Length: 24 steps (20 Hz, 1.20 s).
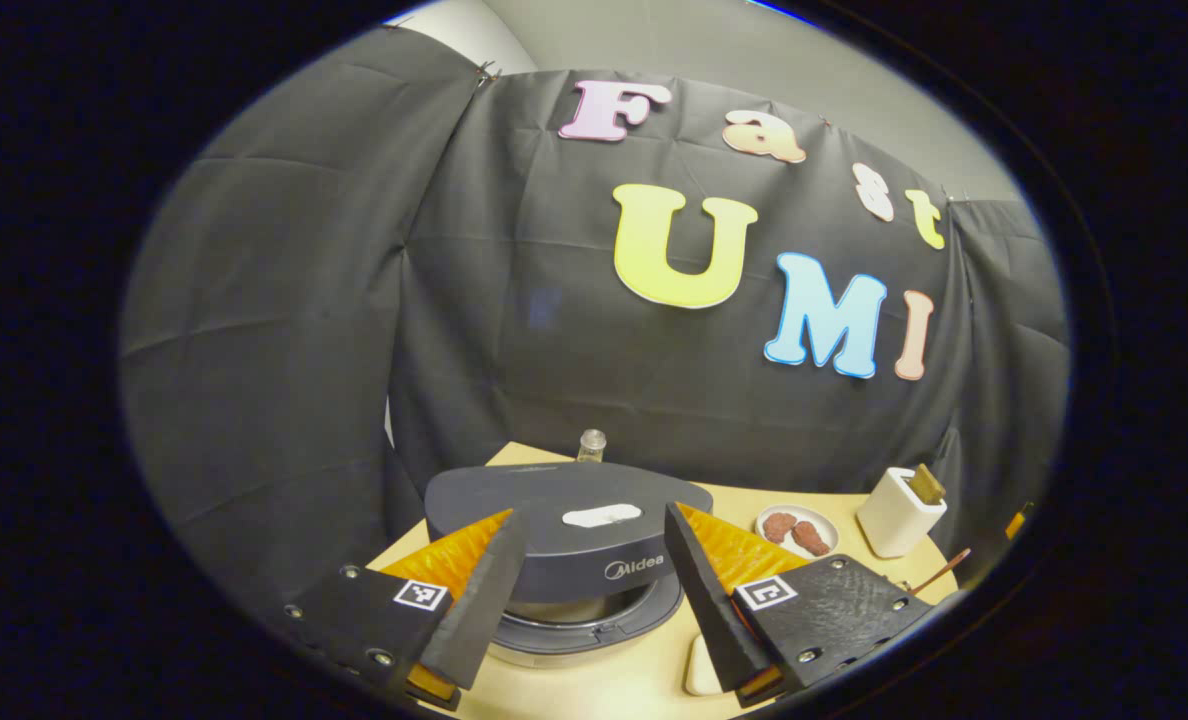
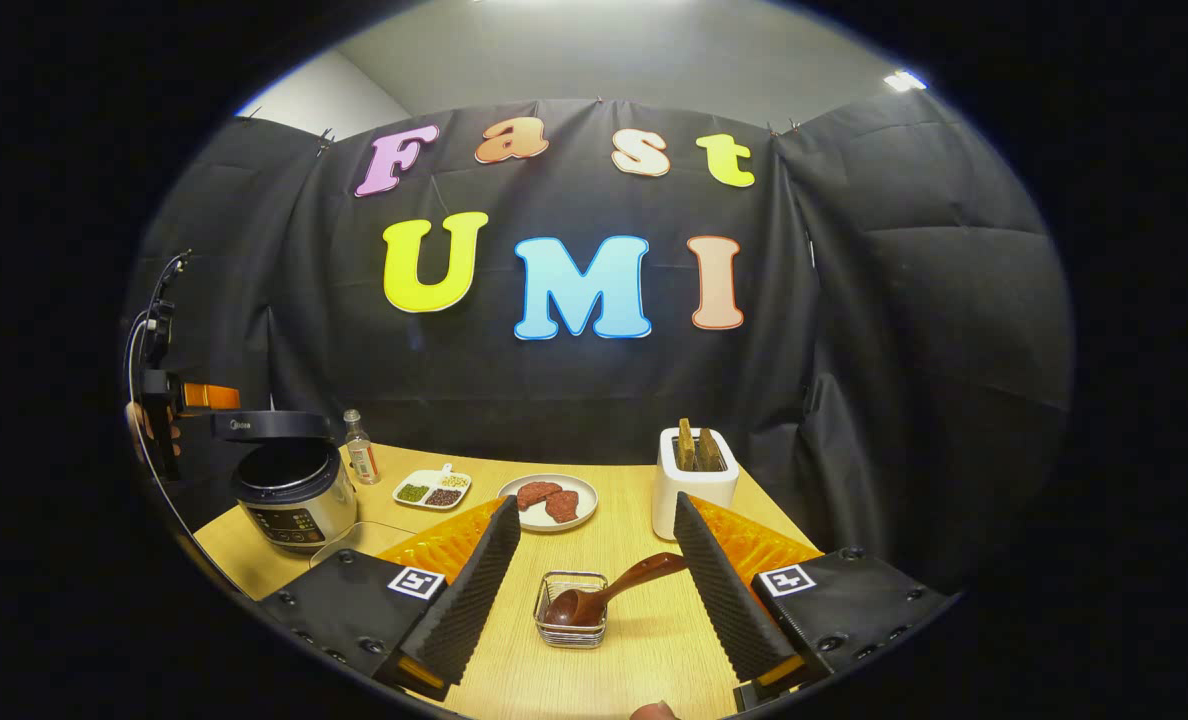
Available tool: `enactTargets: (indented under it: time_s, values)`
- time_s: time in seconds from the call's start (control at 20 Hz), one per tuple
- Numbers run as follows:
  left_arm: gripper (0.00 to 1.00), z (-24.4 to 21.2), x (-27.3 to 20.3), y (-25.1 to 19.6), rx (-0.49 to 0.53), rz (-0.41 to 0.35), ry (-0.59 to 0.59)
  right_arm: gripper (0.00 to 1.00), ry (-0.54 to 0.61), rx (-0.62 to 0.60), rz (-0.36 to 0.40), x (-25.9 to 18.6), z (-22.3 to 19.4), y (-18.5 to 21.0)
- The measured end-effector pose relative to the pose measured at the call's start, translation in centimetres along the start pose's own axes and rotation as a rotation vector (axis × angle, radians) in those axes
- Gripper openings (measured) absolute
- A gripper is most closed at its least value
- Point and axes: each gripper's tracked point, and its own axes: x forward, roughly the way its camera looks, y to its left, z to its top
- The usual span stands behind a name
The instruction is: Close the left gripper, press the button to open the rice cooker; take a wooden spoon from the chopstick holder with the right hand, scoop a spoonful of rice and pour it into the rice cooker, then put the wooden spoon back into the chopstick holder.
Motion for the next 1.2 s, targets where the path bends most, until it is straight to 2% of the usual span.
enactTargets:
  time_s: [0.25,0.65,0.9,1.0,1.05,1.2]
  values:
    - [0.89,-4.3,0.6,0.1,-0.005,0.005,0.069,0.98,0.01,-0.009,0.005,0.1,-0.4,0.2]
    - [0.88,-8.0,1.5,0.4,0.037,0.025,0.141,0.98,0.025,-0.017,-0.001,0.2,-0.7,0.2]
    - [0.9,-9.1,1.3,0.1,0.185,0.044,0.104,0.98,0.03,-0.033,0.001,0.5,-0.9,0.5]
    - [0.89,-9.7,1.1,0.3,0.159,0.045,0.107,0.98,0.031,-0.033,0.003,0.6,-0.9,0.7]
    - [0.92,-9.3,1.1,0.2,0.145,0.047,0.111,0.98,0.034,-0.034,0.006,0.7,-1.0,0.9]
    - [0.89,-9.0,1.2,-0.1,0.21,0.039,0.082,0.99,0.031,-0.036,0.016,0.7,-0.7,1.2]
